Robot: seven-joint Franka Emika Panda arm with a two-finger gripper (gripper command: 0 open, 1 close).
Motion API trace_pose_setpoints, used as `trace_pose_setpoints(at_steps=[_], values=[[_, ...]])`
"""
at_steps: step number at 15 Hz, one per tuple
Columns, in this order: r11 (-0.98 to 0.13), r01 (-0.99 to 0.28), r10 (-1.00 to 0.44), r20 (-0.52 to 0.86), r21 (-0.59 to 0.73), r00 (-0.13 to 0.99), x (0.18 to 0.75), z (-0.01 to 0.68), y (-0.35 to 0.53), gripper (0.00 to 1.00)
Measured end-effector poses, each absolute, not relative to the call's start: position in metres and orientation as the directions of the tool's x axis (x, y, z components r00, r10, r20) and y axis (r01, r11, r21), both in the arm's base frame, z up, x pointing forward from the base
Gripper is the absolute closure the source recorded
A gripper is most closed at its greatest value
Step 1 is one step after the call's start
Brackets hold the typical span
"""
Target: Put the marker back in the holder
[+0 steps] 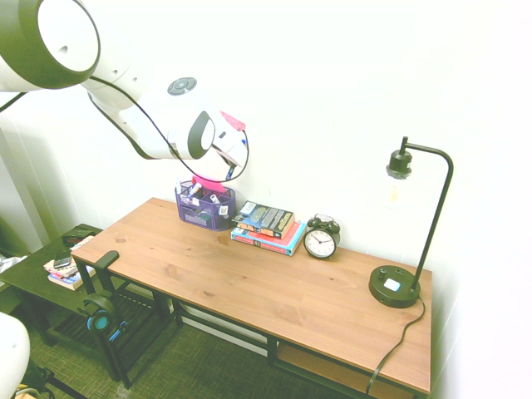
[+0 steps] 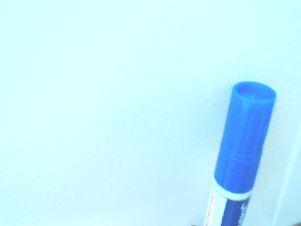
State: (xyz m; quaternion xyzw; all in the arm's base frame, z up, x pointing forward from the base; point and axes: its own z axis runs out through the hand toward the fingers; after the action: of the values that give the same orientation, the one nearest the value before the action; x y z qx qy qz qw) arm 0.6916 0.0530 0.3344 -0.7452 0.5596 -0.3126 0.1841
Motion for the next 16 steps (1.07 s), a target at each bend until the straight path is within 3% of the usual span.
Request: trace_pose_setpoints(at_steps=[5,15,16], values=[[-0.278,-0.724,-0.948,0.303,-0.631,0.1,0.693,0.311,0.063,1.0],[-0.33,-0.69,-0.937,0.315,-0.645,0.153,0.652,0.283,0.087,1.0],[-0.325,-0.693,-0.938,0.312,-0.643,0.151,0.65,0.284,0.086,0.0]])
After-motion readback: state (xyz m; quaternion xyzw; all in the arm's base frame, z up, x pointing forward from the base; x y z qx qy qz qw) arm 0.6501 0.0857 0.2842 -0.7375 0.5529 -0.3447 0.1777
